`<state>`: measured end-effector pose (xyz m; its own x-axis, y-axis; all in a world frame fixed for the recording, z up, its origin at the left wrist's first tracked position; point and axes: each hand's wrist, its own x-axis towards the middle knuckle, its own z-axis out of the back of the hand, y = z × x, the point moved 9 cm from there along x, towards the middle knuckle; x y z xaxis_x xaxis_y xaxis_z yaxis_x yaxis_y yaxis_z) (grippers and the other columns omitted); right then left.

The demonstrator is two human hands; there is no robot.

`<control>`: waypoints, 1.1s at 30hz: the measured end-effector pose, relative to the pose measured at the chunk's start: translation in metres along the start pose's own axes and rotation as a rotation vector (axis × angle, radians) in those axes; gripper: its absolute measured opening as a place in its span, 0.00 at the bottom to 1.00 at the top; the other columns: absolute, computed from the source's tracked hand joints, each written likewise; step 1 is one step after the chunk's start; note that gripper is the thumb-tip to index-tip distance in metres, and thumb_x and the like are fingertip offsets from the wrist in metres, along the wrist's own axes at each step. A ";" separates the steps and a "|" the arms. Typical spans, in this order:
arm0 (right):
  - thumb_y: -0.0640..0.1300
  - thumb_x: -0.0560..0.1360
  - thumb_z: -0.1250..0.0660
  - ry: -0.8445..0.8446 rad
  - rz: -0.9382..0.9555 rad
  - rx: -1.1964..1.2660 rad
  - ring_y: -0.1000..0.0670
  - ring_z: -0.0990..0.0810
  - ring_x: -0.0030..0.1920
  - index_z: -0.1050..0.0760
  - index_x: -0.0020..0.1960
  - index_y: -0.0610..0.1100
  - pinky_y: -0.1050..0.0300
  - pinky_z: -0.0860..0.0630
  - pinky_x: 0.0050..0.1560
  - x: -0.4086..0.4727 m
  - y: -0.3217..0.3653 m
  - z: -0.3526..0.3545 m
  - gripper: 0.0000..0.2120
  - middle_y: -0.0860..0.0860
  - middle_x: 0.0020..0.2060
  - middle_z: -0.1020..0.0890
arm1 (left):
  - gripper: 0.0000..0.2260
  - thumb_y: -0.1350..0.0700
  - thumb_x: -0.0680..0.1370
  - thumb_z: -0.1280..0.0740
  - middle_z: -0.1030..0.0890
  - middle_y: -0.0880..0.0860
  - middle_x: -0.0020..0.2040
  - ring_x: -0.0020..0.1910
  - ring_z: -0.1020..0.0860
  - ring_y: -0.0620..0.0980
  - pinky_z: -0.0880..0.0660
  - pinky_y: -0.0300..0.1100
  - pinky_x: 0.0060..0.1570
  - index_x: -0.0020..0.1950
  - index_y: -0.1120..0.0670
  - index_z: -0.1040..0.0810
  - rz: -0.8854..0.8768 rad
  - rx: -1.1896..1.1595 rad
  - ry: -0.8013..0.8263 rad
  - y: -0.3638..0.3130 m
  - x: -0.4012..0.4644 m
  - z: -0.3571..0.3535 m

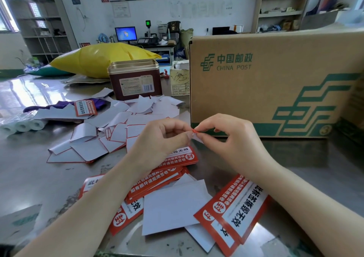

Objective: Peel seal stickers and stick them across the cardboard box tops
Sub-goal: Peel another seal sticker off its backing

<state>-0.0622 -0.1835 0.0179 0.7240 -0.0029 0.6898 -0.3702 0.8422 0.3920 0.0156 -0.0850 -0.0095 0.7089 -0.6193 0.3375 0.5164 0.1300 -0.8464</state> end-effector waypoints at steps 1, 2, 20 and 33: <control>0.38 0.71 0.29 -0.003 0.000 0.005 0.57 0.20 0.42 0.18 0.48 0.44 0.70 0.26 0.48 0.000 0.000 0.000 0.06 0.51 0.42 0.17 | 0.06 0.58 0.75 0.32 0.18 0.43 0.35 0.36 0.20 0.41 0.25 0.30 0.39 0.41 0.47 0.19 -0.008 -0.006 -0.001 0.000 0.000 0.000; 0.38 0.71 0.29 -0.004 -0.004 0.011 0.58 0.21 0.42 0.18 0.47 0.44 0.70 0.26 0.47 0.000 0.000 0.000 0.06 0.51 0.41 0.17 | 0.06 0.58 0.75 0.32 0.18 0.43 0.34 0.36 0.21 0.41 0.25 0.31 0.39 0.41 0.47 0.19 -0.015 -0.013 -0.001 0.000 0.000 0.000; 0.43 0.73 0.31 0.091 -0.199 0.132 0.60 0.21 0.41 0.19 0.45 0.47 0.73 0.27 0.42 0.000 -0.014 -0.008 0.03 0.59 0.36 0.19 | 0.06 0.58 0.76 0.33 0.18 0.48 0.40 0.42 0.20 0.46 0.22 0.40 0.45 0.43 0.46 0.21 -0.081 0.152 0.012 -0.004 0.001 -0.003; 0.48 0.76 0.37 0.182 -0.459 0.343 0.62 0.20 0.41 0.19 0.47 0.48 0.71 0.25 0.41 -0.007 -0.037 -0.016 0.08 0.55 0.41 0.17 | 0.08 0.48 0.75 0.37 0.18 0.55 0.45 0.40 0.18 0.53 0.22 0.43 0.36 0.48 0.52 0.26 0.168 -0.051 0.118 0.021 -0.002 -0.006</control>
<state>-0.0440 -0.2055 -0.0113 0.9312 -0.2072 0.2999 -0.1406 0.5548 0.8200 0.0217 -0.0856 -0.0302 0.7201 -0.6792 0.1418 0.3687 0.2014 -0.9075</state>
